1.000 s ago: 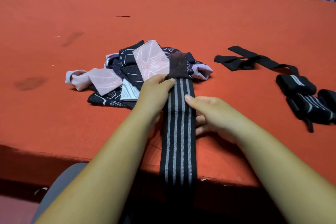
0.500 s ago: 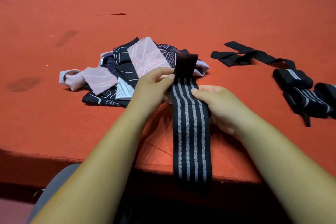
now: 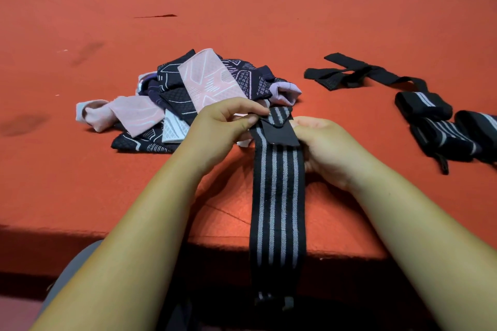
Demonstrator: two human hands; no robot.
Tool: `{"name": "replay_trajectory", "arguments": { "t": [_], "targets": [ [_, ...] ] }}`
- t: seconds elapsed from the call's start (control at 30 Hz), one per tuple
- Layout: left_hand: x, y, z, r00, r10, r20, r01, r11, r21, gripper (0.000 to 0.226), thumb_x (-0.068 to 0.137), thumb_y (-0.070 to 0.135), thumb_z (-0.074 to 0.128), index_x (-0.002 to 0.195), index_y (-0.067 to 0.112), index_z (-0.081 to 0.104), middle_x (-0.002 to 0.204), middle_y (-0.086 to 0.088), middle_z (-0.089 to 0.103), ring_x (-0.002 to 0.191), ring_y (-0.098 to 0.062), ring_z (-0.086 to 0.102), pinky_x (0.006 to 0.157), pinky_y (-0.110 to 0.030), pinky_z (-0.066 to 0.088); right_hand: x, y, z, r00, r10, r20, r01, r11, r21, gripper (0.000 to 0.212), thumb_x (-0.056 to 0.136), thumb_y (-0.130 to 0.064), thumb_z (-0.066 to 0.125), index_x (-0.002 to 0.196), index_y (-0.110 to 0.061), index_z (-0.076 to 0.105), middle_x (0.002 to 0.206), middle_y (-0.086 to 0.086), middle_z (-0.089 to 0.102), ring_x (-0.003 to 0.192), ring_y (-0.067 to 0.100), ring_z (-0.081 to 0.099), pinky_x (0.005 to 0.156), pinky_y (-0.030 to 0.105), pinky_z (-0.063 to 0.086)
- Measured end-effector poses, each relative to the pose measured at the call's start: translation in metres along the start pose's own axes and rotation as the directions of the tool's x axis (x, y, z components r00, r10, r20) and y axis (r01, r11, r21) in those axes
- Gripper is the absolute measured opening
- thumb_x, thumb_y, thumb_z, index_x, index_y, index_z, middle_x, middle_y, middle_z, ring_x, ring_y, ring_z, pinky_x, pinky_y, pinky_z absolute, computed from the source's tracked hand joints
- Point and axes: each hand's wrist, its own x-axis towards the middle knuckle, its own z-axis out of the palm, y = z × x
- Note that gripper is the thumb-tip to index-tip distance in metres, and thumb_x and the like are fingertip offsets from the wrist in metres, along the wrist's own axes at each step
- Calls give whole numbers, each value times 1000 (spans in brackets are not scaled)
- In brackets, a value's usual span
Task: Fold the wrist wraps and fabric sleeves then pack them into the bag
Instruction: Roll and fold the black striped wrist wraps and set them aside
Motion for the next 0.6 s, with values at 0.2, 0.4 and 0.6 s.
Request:
{"name": "replay_trajectory", "arguments": {
  "t": [0.2, 0.4, 0.6],
  "targets": [
    [1, -3, 0, 999, -22, -37, 22, 1000, -9, 23, 102, -6, 63, 105, 9, 80, 98, -2, 81, 83, -9, 72, 72, -20, 57, 3, 3, -1, 1000, -2, 6, 2, 1000, 17, 28, 112, -24, 51, 103, -19, 77, 91, 6, 75, 65, 16, 65, 53, 27, 53],
    [0, -2, 1, 998, -38, -51, 38, 999, -3, 23, 102, -5, 64, 104, 11, 81, 98, -3, 81, 82, -11, 73, 73, -24, 58, 3, 4, -1, 1000, 11, -11, -11, 998, 59, 37, 113, -29, 48, 124, -4, 73, 107, 24, 74, 78, 27, 64, 58, 31, 50],
    [1, -2, 4, 994, -68, -82, 67, 998, -11, 22, 103, -2, 63, 106, 11, 81, 95, -6, 78, 76, -12, 69, 70, -24, 57, 2, 7, -2, 993, -48, 111, 41, 997, 64, 49, 95, -33, 68, 136, -8, 66, 135, 30, 68, 111, 41, 63, 93, 54, 42]
  ]
}}
